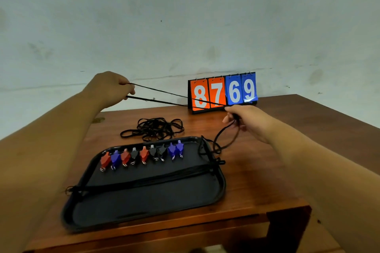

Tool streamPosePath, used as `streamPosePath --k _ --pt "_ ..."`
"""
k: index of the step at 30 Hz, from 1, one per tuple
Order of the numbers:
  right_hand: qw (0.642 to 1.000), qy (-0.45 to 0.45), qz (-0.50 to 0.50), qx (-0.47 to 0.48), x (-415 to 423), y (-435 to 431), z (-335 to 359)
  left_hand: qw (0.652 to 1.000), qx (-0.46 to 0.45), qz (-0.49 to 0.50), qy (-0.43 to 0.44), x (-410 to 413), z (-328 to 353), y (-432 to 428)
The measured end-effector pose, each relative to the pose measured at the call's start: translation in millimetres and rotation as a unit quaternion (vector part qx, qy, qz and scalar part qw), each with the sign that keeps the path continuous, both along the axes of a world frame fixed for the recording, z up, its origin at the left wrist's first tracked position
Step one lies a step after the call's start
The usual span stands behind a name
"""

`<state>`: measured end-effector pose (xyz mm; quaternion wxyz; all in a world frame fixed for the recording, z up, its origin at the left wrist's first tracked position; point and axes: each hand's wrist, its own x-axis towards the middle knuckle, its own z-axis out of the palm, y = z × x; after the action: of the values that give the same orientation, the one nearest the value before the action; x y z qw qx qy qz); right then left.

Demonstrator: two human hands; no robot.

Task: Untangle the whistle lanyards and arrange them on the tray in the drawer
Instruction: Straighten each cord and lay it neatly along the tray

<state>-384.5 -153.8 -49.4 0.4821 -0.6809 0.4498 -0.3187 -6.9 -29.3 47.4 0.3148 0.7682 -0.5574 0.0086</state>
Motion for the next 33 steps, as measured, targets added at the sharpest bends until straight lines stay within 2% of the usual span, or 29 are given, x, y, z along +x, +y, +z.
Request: streamPosePath --k 4,6,7,10,12,16,17,19,21,23,27,33 --pt "0.987 -0.114 -0.053 0.096 13.6 -6.4 -6.0 1.000 -0.019 0.010 0.017 3.4 -3.7 -0.6" --pt "0.978 -0.126 -0.107 0.129 23.8 -10.5 -9.0 0.999 -0.026 0.013 0.024 4.3 -3.0 -2.2" --pt "0.978 -0.102 -0.134 0.124 29.9 -11.6 -10.6 0.999 -0.029 0.014 0.026 4.4 -1.9 -2.8" --pt "0.977 0.092 -0.187 0.040 43.4 -18.4 -15.5 0.998 -0.043 0.018 0.040 2.2 3.1 -4.8" --pt "0.970 0.169 -0.175 -0.020 51.1 -16.2 -16.6 0.998 -0.048 0.010 0.042 -3.3 7.5 -7.6" --pt "0.921 0.343 -0.150 -0.107 75.5 -3.7 -9.7 0.999 -0.042 -0.014 0.021 -21.9 22.8 -13.4" --pt "0.911 0.359 -0.155 -0.127 83.3 2.0 -3.4 0.999 -0.040 -0.021 0.015 -26.9 26.9 -14.6" --pt "0.926 0.317 -0.137 -0.151 98.4 10.3 10.0 0.999 -0.035 -0.034 0.000 -36.7 35.3 -15.6" --pt "0.968 0.189 -0.058 -0.157 111.8 19.2 23.4 0.998 -0.027 -0.047 -0.016 -45.8 44.0 -14.8" --pt "0.988 0.056 0.023 -0.140 123.8 34.9 40.1 0.997 -0.022 -0.057 -0.036 -55.6 53.6 -11.1" --pt "0.986 -0.076 0.096 -0.113 146.2 63.5 72.1 0.994 -0.026 -0.075 -0.075 -72.9 73.9 1.2" --pt "0.968 -0.211 0.089 -0.099 146.4 76.8 103.8 0.990 -0.023 -0.106 -0.087 -73.3 107.3 38.4"
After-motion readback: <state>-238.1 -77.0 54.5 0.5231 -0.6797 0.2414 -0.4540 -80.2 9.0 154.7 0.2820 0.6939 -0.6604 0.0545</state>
